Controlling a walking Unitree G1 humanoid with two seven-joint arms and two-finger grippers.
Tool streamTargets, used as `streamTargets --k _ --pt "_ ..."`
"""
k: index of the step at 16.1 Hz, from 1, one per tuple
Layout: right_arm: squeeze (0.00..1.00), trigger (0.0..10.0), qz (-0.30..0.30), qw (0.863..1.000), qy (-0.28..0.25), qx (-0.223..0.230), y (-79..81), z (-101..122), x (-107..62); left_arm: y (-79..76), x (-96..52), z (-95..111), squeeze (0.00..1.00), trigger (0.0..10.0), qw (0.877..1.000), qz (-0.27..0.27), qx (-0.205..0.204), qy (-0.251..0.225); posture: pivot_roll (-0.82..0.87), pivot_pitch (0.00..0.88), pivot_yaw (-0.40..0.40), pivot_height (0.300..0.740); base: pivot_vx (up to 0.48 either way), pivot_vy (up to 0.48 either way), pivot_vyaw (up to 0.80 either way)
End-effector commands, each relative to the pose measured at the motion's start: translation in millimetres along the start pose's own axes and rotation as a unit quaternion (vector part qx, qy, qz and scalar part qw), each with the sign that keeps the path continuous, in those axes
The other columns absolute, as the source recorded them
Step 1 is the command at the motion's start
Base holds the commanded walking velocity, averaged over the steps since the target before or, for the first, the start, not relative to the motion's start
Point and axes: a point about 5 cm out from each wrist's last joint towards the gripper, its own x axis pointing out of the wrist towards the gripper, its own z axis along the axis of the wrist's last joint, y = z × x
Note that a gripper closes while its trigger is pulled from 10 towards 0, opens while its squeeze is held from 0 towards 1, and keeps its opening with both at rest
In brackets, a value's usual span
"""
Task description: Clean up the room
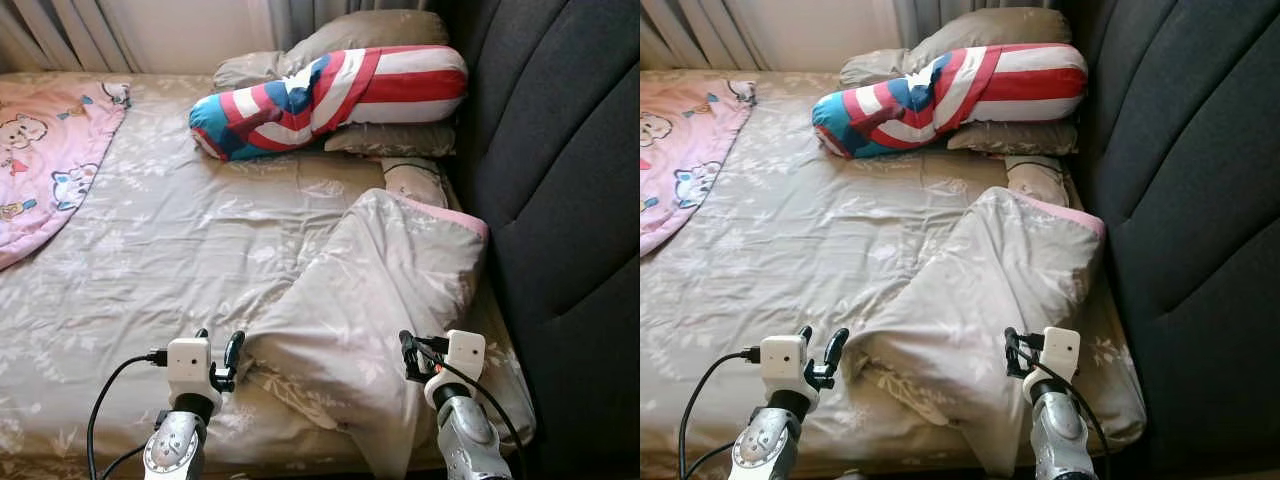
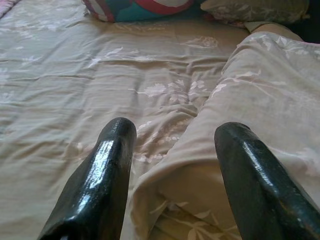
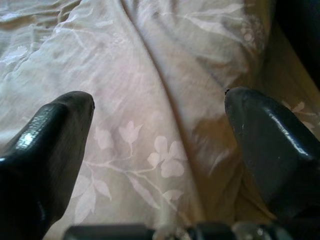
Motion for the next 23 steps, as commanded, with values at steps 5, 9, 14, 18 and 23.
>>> streamTargets --k 5,9,14,18,23 --pt "0.0 10.0 0.0 1.0 0.029 0.001 1.2 -5 2.4 -0.1 -2.4 -2 0.0 10.0 1.0 -0.004 -0.001 0.006 0.04 0.169 -0.037 0.663 0.0 0.0 0.0" --pt "0.0 10.0 0.001 0.999 0.048 0.021 4.8 -2 8.2 0.2 -2.0 -2 0.0 10.0 1.0 -0.005 0.0 0.006 0.05 0.171 -0.032 0.663 0.0 0.0 0.0" --pt "1.0 10.0 -0.027 0.993 0.08 0.083 7.3 4 18.0 5.5 -5.4 -2 0.0 10.0 1.0 -0.003 0.006 0.009 0.09 0.187 -0.018 0.663 0.0 0.0 0.0" --pt "0.0 10.0 -0.025 0.988 0.113 0.104 11.1 3 20.8 11.7 -9.2 0 0.0 10.0 1.0 0.001 0.013 0.009 0.11 0.195 -0.01 0.663 0.0 0.0 0.0" --pt "0.0 10.0 -0.068 0.986 0.141 0.064 -4.3 -3 17.5 17.4 -20.8 3 0.0 10.0 1.0 0.006 0.023 0.011 0.13 0.214 0.005 0.663 0.0 0.0 0.0"
